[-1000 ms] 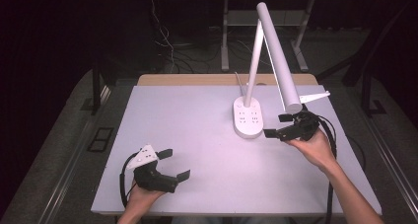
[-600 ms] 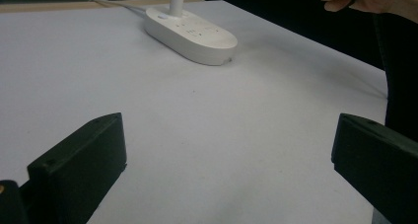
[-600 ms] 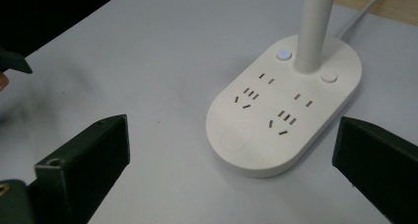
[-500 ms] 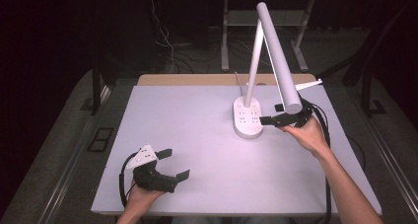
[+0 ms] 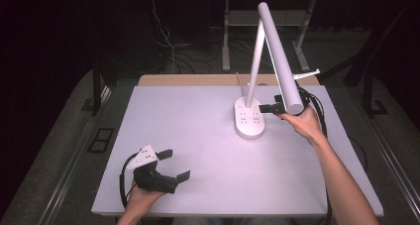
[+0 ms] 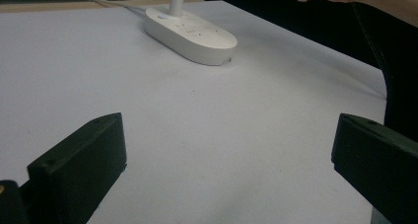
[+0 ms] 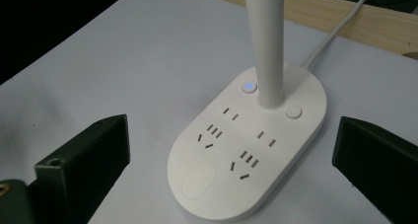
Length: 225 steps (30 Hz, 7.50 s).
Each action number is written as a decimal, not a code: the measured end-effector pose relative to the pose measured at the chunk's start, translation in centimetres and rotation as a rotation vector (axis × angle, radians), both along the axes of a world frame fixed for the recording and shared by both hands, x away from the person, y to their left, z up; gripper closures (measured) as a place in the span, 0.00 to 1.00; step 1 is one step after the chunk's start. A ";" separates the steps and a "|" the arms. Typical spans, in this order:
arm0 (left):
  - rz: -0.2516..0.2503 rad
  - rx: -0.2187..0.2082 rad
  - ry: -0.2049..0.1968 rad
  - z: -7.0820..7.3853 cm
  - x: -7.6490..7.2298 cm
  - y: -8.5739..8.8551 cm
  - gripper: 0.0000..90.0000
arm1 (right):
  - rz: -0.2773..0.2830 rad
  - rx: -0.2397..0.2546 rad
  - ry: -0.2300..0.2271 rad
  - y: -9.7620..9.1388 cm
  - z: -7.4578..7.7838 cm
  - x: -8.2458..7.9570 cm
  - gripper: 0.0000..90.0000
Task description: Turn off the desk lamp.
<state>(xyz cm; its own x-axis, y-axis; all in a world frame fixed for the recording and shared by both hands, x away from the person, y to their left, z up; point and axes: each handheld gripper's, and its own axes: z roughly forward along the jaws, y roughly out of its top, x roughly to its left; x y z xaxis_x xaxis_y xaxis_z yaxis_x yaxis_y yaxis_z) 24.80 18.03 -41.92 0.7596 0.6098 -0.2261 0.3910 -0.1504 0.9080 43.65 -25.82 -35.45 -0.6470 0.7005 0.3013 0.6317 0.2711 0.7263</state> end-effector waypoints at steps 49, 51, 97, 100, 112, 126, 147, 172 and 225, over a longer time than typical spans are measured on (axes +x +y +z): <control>-0.011 -0.007 0.005 -0.1 0.1 0.0 0.00 | -0.136 0.034 0.071 1.3 -5.8 6.0 1.00; -0.006 -0.008 0.006 -0.1 0.2 0.2 0.00 | -0.143 0.026 0.079 1.5 -6.0 6.1 1.00; -0.014 -0.008 0.004 -0.1 0.2 0.1 0.00 | -0.188 0.039 0.116 1.8 -7.5 6.7 1.00; -0.015 -0.006 0.003 -0.1 0.1 0.1 0.00 | -0.187 0.044 0.117 1.8 -7.6 6.7 1.00; -0.022 -0.001 0.004 -0.1 0.2 -0.1 0.00 | -0.207 0.039 0.117 1.9 -7.6 6.6 1.00; -0.013 -0.008 0.001 -0.1 0.1 0.1 0.00 | -0.199 0.038 0.111 2.0 -7.5 6.5 1.00; -0.015 -0.007 0.009 -0.2 0.2 -0.1 0.00 | -0.228 0.058 0.097 1.9 -7.7 6.1 1.00; -0.019 -0.008 0.006 -0.1 0.1 -0.2 0.00 | -0.203 0.042 0.037 -0.3 -4.5 4.0 1.00; -0.032 -0.007 0.005 -0.1 0.0 -0.7 0.00 | -0.052 0.123 -0.032 -3.0 -3.5 -15.1 0.01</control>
